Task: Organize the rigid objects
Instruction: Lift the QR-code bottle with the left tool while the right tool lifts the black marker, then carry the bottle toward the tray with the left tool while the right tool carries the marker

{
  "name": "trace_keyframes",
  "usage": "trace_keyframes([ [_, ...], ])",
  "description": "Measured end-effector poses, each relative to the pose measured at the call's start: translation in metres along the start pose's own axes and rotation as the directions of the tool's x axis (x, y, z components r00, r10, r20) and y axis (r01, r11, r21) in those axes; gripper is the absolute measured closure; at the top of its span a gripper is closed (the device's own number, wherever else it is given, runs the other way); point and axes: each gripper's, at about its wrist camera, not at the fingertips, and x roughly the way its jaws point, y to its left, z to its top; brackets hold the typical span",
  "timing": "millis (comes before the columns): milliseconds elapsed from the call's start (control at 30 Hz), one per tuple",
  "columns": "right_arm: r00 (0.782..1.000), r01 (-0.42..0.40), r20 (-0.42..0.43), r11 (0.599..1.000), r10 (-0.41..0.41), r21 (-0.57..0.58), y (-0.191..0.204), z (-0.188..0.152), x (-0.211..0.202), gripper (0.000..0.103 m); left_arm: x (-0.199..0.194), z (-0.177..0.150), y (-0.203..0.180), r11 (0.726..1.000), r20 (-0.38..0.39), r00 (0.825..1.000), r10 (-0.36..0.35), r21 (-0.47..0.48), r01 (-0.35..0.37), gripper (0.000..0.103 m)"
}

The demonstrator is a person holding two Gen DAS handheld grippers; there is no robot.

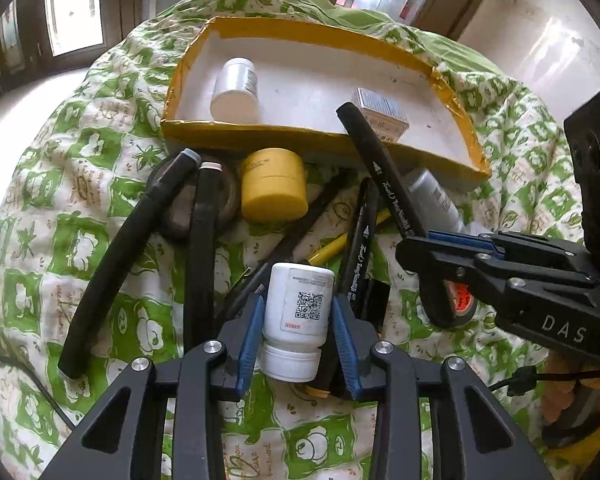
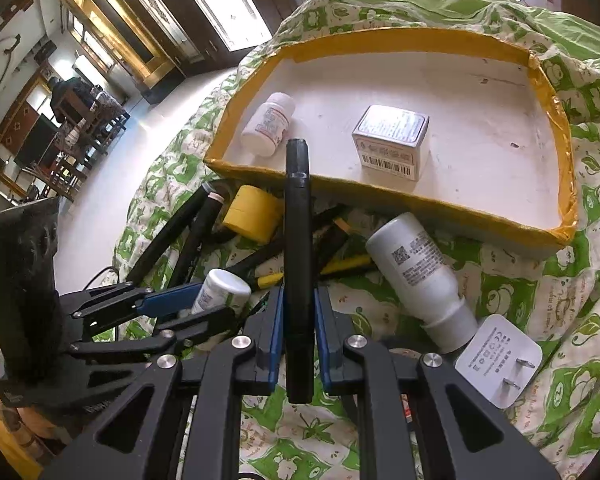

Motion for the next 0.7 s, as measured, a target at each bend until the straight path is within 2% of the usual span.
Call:
trace_keyframes([
  [167, 0.999, 0.022, -0.028, 1.000, -0.022, -0.012, 0.003, -0.001, 0.011, 0.089, 0.009, -0.001, 0.000, 1.000, -0.035, 0.999, 0.023, 0.000, -0.023, 0.068],
  [300, 0.999, 0.031, -0.029, 0.999, -0.031, -0.017, 0.004, -0.002, 0.013, 0.089, 0.001, 0.000, -0.003, 1.000, 0.008, 1.000, 0.012, 0.004, -0.012, 0.068],
  [400, 1.000, 0.022, -0.007, 1.000, -0.023, -0.013, 0.004, -0.002, 0.008, 0.089, -0.006, 0.001, 0.002, 1.000, 0.037, 0.999, -0.003, -0.027, 0.004, 0.068],
  [700, 1.000, 0.003, 0.011, 1.000, -0.003, 0.002, 0.002, -0.001, 0.002, 0.089, -0.015, -0.001, 0.012, 0.998, 0.063, 0.998, -0.018, -0.053, 0.022, 0.068],
])
